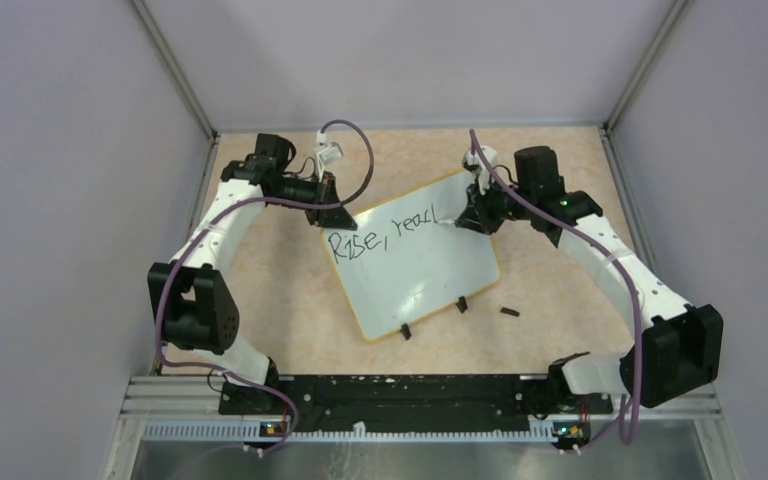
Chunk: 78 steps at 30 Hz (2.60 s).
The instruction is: Write a sentence on the whiteboard
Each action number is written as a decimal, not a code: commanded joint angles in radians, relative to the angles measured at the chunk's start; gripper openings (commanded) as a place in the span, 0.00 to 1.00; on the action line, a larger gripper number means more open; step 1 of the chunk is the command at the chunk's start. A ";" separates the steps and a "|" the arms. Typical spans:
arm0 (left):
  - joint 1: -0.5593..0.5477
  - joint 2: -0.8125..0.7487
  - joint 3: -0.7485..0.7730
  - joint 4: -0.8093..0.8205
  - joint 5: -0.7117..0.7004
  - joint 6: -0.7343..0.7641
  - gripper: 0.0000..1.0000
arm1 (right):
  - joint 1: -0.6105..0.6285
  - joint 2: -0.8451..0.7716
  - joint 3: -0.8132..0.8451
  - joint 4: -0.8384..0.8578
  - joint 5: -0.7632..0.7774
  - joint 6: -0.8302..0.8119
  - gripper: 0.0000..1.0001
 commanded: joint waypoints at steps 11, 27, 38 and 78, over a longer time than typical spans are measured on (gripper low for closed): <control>-0.017 -0.024 0.008 0.040 -0.021 0.041 0.00 | -0.010 0.010 0.079 0.055 0.007 0.010 0.00; -0.017 -0.022 0.009 0.040 -0.027 0.043 0.00 | -0.018 0.031 0.104 0.051 0.041 -0.003 0.00; -0.017 -0.018 0.010 0.042 -0.032 0.041 0.00 | -0.044 0.005 0.081 0.023 0.038 -0.022 0.00; 0.038 -0.078 0.022 -0.032 -0.030 0.053 0.50 | 0.215 -0.102 0.018 0.018 -0.056 0.089 0.00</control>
